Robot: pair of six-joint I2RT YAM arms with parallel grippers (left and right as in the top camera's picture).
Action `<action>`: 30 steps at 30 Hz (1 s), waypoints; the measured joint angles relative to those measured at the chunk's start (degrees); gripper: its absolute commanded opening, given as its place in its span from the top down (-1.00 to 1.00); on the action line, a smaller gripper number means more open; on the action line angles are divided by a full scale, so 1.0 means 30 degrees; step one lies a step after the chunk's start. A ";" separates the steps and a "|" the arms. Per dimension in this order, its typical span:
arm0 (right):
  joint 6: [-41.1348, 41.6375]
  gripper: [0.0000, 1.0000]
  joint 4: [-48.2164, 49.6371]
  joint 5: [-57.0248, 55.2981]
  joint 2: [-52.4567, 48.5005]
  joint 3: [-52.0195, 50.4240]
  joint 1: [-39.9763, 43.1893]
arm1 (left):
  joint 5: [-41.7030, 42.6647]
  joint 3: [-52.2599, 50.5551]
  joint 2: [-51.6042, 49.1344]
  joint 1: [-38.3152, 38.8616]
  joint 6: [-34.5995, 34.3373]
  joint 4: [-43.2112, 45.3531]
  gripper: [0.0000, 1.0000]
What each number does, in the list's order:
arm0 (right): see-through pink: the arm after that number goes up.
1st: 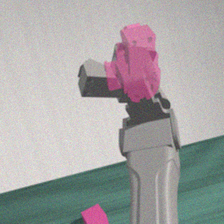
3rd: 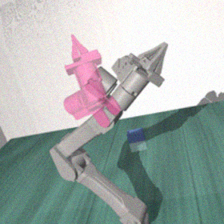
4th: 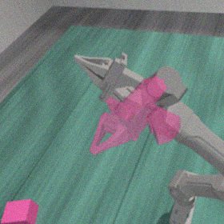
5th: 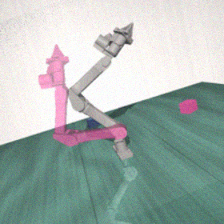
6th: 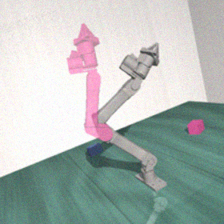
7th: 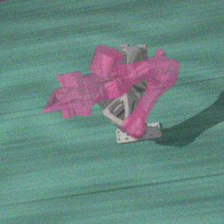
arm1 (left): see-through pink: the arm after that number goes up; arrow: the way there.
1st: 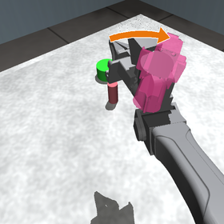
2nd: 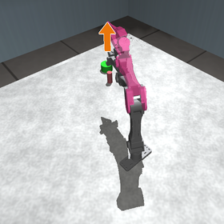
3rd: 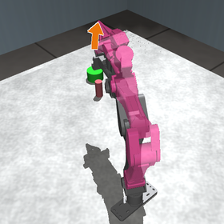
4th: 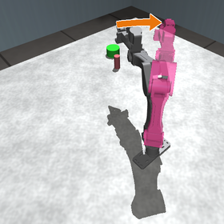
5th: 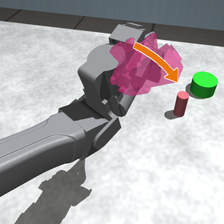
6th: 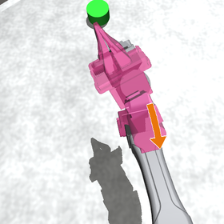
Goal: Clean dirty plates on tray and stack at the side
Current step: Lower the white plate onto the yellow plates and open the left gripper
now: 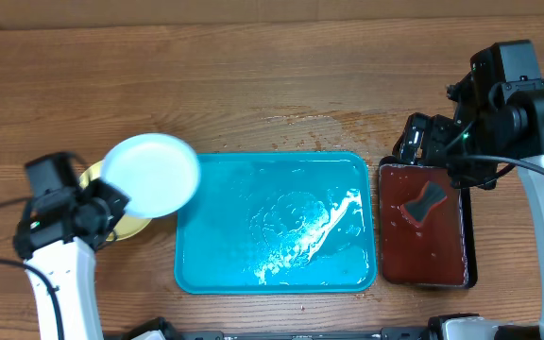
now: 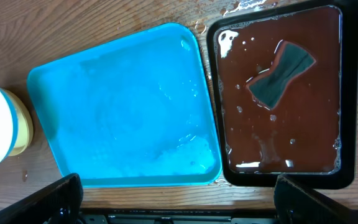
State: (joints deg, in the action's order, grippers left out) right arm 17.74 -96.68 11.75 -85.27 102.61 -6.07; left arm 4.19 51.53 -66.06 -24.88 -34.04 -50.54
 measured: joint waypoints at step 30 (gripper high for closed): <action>0.0007 -1.00 -0.0131 0.0000 0.0000 0.0000 0.0007 | 0.1625 -0.1064 -0.4539 -0.5129 0.0401 0.2798 0.91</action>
State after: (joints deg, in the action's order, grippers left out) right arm 17.76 -97.08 11.75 -85.27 102.61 -6.04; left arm 9.06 48.34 -79.68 -40.27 -32.84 -42.15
